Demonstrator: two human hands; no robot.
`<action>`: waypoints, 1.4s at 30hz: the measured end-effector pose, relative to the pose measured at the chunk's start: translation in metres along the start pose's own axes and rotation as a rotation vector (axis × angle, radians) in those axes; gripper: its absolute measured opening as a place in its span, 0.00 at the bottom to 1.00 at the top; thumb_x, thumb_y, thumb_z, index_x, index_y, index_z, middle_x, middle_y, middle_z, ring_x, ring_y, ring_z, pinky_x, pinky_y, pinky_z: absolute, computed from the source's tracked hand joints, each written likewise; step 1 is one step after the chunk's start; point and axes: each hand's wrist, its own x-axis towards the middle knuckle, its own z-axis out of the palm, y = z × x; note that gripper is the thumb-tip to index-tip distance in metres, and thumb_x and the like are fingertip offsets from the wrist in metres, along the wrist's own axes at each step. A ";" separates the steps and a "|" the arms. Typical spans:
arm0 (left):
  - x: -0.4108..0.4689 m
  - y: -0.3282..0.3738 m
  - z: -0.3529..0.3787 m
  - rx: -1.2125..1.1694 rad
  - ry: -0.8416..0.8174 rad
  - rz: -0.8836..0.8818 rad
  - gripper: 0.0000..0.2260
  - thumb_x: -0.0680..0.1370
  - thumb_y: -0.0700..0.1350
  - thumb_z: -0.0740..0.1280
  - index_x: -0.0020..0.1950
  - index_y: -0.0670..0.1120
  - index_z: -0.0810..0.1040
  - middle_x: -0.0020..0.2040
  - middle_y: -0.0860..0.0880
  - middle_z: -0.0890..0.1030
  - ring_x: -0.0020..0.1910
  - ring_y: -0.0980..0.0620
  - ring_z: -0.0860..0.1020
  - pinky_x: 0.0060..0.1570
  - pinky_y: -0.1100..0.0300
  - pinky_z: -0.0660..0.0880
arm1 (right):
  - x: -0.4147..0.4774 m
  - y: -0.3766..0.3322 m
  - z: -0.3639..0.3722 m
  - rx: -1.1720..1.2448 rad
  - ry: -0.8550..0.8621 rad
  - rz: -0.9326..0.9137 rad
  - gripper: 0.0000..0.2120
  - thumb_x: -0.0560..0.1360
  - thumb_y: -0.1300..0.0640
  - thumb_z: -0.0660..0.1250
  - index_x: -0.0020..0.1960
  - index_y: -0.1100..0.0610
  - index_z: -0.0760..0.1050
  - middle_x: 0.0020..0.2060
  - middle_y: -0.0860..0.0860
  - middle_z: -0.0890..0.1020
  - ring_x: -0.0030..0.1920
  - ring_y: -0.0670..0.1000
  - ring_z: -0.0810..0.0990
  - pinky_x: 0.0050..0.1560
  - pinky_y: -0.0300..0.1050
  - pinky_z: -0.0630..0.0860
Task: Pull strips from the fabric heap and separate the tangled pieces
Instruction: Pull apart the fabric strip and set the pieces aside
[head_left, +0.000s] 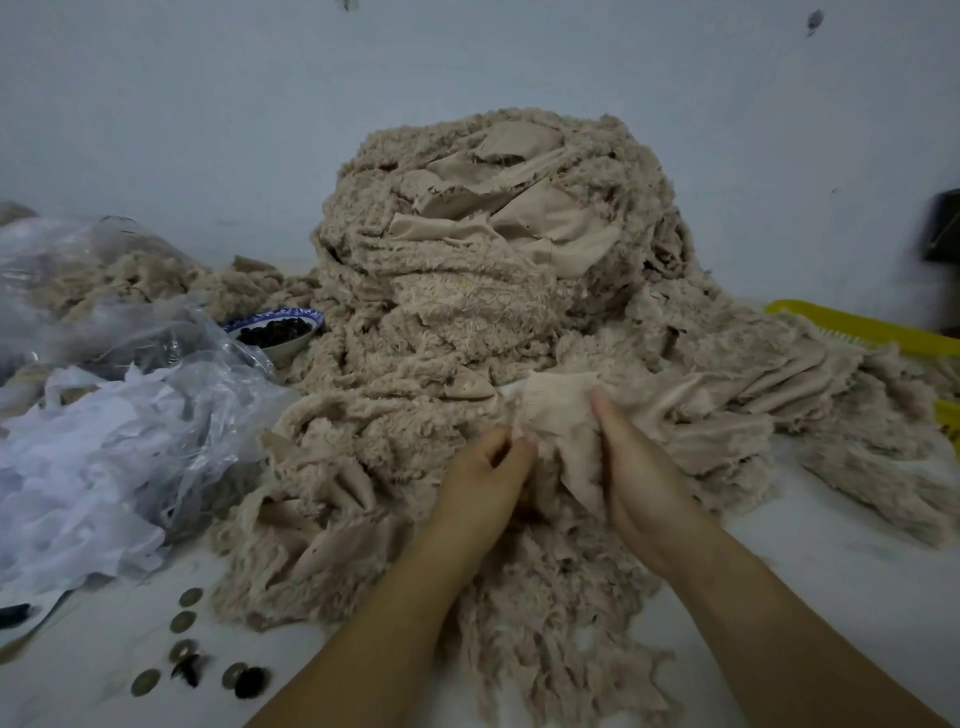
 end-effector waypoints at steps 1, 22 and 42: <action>0.001 0.002 -0.002 -0.122 0.022 -0.065 0.13 0.81 0.47 0.67 0.36 0.50 0.77 0.32 0.49 0.76 0.34 0.50 0.74 0.37 0.60 0.70 | 0.000 0.000 -0.001 0.003 0.024 0.001 0.25 0.79 0.36 0.58 0.57 0.53 0.83 0.54 0.52 0.86 0.57 0.50 0.84 0.51 0.41 0.81; 0.005 0.010 -0.017 -0.750 -0.147 -0.289 0.12 0.81 0.45 0.64 0.55 0.41 0.84 0.56 0.41 0.85 0.52 0.47 0.85 0.44 0.58 0.82 | 0.002 -0.002 -0.004 -0.080 0.158 -0.075 0.12 0.81 0.48 0.64 0.50 0.55 0.82 0.49 0.52 0.86 0.51 0.51 0.84 0.52 0.45 0.81; 0.012 0.010 -0.031 -0.910 -0.187 -0.220 0.23 0.78 0.49 0.65 0.69 0.37 0.74 0.63 0.37 0.81 0.59 0.41 0.81 0.53 0.47 0.82 | -0.004 0.015 0.002 -0.627 -0.183 -0.167 0.10 0.78 0.45 0.67 0.41 0.32 0.77 0.30 0.34 0.81 0.31 0.34 0.78 0.31 0.26 0.70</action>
